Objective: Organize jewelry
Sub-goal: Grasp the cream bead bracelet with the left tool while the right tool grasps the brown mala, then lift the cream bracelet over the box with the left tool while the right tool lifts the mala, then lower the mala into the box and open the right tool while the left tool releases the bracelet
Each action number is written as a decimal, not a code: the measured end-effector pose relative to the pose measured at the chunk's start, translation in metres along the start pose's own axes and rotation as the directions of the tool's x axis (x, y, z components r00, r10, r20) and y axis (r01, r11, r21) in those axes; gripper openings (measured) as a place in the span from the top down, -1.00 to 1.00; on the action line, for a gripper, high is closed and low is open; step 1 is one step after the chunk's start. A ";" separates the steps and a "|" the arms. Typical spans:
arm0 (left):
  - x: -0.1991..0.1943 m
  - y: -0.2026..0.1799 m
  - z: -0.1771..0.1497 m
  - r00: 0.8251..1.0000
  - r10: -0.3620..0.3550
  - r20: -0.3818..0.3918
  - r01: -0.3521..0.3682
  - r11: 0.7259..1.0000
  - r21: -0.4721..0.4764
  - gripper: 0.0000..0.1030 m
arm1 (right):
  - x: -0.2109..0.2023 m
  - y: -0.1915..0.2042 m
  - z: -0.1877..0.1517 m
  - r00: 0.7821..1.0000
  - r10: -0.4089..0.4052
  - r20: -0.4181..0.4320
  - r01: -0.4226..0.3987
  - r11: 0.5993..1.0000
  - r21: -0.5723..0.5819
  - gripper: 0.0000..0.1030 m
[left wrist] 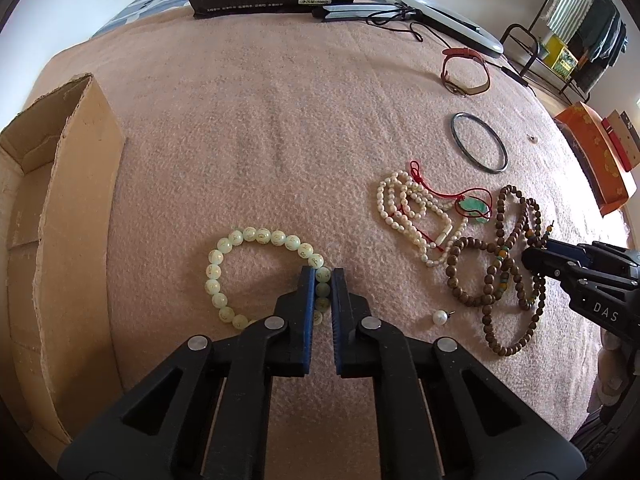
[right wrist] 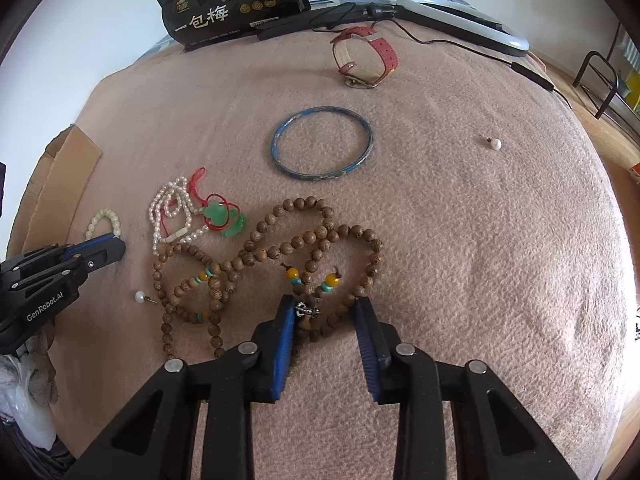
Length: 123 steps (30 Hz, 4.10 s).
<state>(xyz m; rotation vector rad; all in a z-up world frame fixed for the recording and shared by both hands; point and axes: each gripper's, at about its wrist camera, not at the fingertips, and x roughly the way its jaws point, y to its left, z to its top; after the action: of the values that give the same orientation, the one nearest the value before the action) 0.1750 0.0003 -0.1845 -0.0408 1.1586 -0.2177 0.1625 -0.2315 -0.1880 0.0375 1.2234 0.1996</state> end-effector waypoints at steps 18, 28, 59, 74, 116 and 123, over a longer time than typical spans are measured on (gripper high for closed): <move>-0.046 -0.010 0.008 0.990 -0.097 0.099 0.101 0.994 -0.038 0.90 | -0.041 -0.007 0.002 0.989 0.075 0.129 -0.076 0.997 0.010 0.82; -0.091 -0.009 0.015 0.971 -0.100 0.218 0.107 0.994 -0.022 0.90 | -0.091 0.024 0.009 0.959 0.093 0.267 -0.077 0.995 -0.070 0.82; -0.207 0.057 -0.010 0.889 -0.031 0.456 0.073 0.995 -0.074 0.90 | -0.215 0.081 0.026 0.856 0.121 0.503 -0.028 0.982 -0.188 0.82; -0.230 0.121 -0.044 0.883 0.056 0.466 0.034 0.982 -0.184 0.90 | -0.260 0.153 0.048 0.802 0.227 0.552 -0.069 0.954 -0.292 0.82; -0.205 0.192 -0.083 0.926 0.130 0.355 -0.006 0.944 -0.330 0.90 | -0.161 0.319 0.083 0.866 0.371 0.335 -0.190 0.864 -0.467 0.82; -0.191 0.186 -0.081 0.939 0.118 0.322 -0.010 0.948 -0.318 0.90 | -0.135 0.315 0.081 0.890 0.341 0.302 -0.180 0.872 -0.454 0.82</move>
<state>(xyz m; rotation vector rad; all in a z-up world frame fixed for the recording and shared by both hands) 0.0562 0.2257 -0.0709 -0.3092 0.8393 0.0356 0.1529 0.0612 0.0079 -0.1241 0.7677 0.6662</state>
